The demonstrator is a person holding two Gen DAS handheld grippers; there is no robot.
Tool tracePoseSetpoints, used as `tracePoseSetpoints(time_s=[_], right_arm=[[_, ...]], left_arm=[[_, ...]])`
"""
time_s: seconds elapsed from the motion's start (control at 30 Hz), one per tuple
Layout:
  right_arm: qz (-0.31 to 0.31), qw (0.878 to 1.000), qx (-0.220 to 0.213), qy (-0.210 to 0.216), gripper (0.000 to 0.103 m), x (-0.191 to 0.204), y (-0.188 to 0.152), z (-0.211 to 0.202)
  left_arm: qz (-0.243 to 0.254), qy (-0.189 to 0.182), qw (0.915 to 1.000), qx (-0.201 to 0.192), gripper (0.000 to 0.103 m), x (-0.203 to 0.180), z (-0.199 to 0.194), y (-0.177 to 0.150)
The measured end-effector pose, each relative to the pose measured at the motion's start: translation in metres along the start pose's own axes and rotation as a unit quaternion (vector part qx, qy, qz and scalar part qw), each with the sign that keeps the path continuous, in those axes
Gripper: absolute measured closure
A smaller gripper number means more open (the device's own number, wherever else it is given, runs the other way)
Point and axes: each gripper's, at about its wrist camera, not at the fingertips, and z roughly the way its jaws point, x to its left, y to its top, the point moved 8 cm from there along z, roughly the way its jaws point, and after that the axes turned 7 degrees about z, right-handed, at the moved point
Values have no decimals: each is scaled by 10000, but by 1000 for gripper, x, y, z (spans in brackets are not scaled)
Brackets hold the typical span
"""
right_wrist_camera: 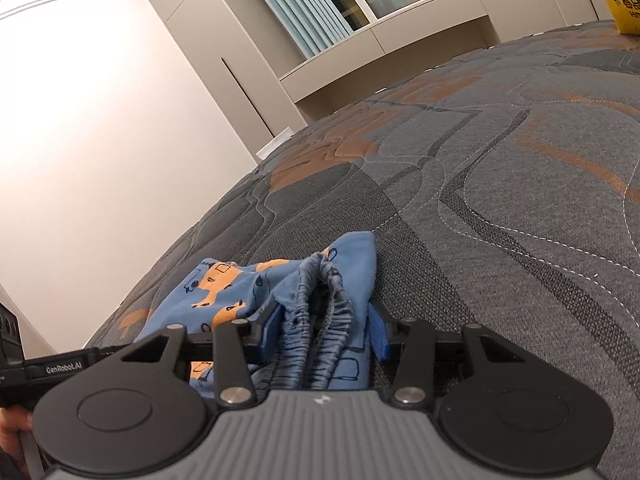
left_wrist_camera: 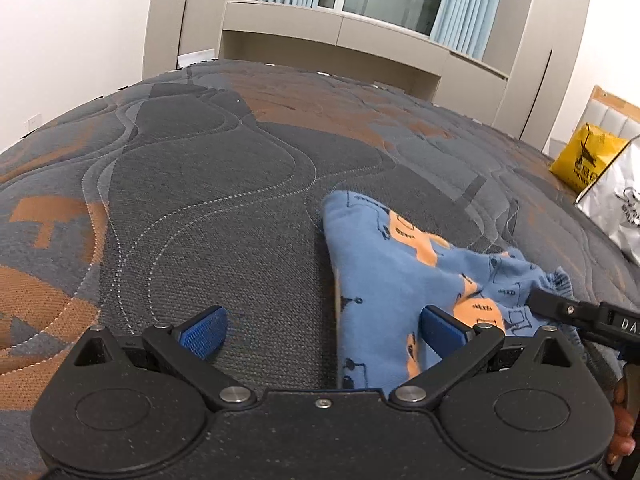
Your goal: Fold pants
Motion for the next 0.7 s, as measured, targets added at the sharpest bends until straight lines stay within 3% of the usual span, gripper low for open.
tracePoseSetpoints(time_s=[0.27, 0.47, 0.53, 0.6, 0.7], right_arm=[[-36, 10000, -8, -20, 51, 1, -1, 1], [-84, 9999, -26, -53, 53, 2, -1, 0], [-111, 9999, -36, -77, 55, 2, -1, 0], [-174, 9997, -68, -148, 58, 4, -2, -2], [-306, 9990, -179, -284, 68, 10, -4, -5]], left_arm=[[-467, -293, 9982, -252, 4, 3, -3, -4], [-525, -439, 9972, -301, 30, -4, -4, -9], [-616, -616, 9958, -296, 51, -6, -4, -11], [-723, -800, 9938, -265, 66, -10, -3, -11], [-581, -789, 9948, -291, 71, -17, -3, -9]])
